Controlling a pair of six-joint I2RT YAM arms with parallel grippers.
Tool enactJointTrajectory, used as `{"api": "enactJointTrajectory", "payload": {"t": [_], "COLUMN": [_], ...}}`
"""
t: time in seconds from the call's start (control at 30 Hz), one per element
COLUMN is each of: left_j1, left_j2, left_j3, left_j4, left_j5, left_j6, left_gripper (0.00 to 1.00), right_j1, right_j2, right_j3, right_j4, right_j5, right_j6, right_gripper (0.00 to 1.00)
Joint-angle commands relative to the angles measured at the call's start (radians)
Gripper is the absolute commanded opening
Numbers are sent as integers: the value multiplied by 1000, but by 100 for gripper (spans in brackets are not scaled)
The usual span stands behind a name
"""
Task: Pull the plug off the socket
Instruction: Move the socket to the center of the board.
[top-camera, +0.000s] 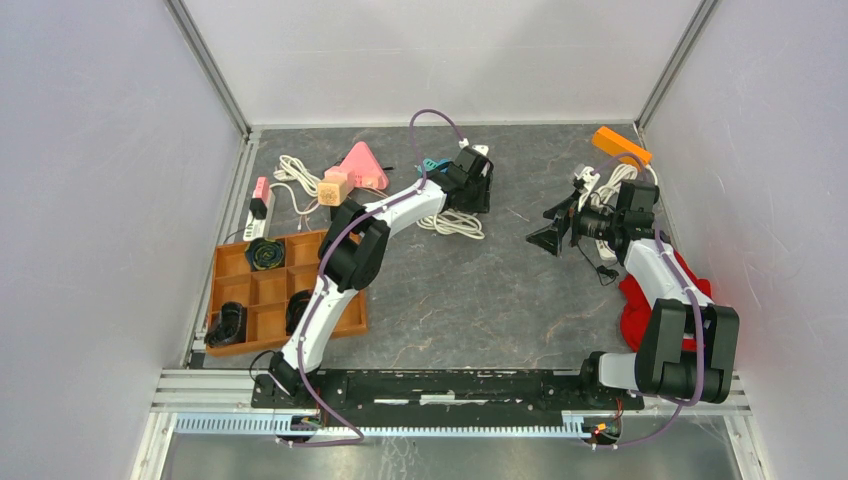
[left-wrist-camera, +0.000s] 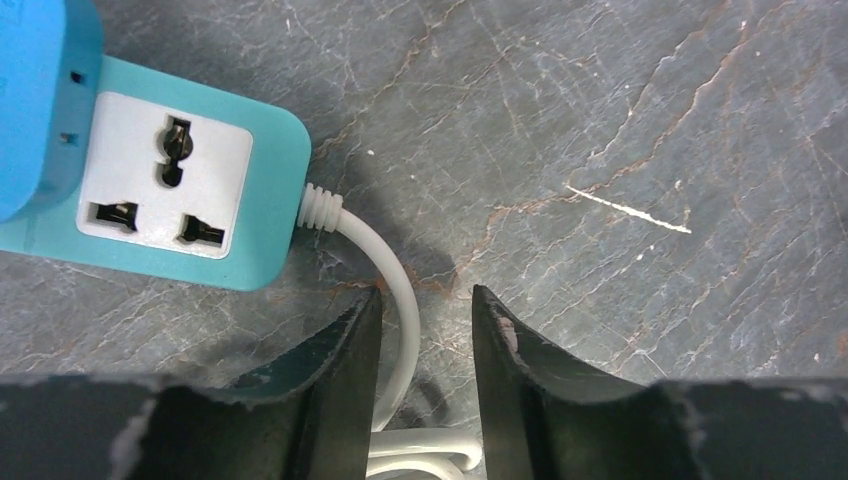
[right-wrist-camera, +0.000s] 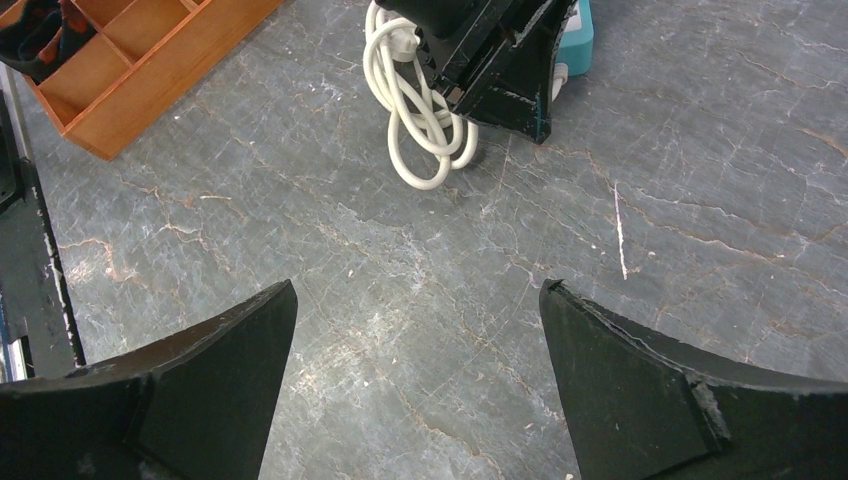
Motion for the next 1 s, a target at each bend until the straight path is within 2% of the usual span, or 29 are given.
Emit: {"api": "enactJointTrajectory", "payload": {"t": [0.0, 0.23, 0.4, 0.6, 0.97], "left_j1": [-4, -21, -50, -106, -201], "left_j2": [9, -6, -64, -173, -426], "left_j3": [38, 31, -34, -182, -642], "left_j4": [-1, -38, -43, -13, 216], "left_j5": [1, 3, -7, 25, 65], "left_j6": [35, 67, 110, 194, 184], "left_gripper": [42, 21, 8, 4, 4], "right_j1": [2, 3, 3, 3, 2], "right_j2": [-5, -4, -5, -6, -3], "right_j3": [45, 46, 46, 46, 42], "right_j4": [11, 7, 5, 4, 8], "right_j5": [7, 7, 4, 2, 7], "right_j6": [-18, -21, -22, -23, -18], "right_gripper": [98, 98, 98, 98, 98]}}
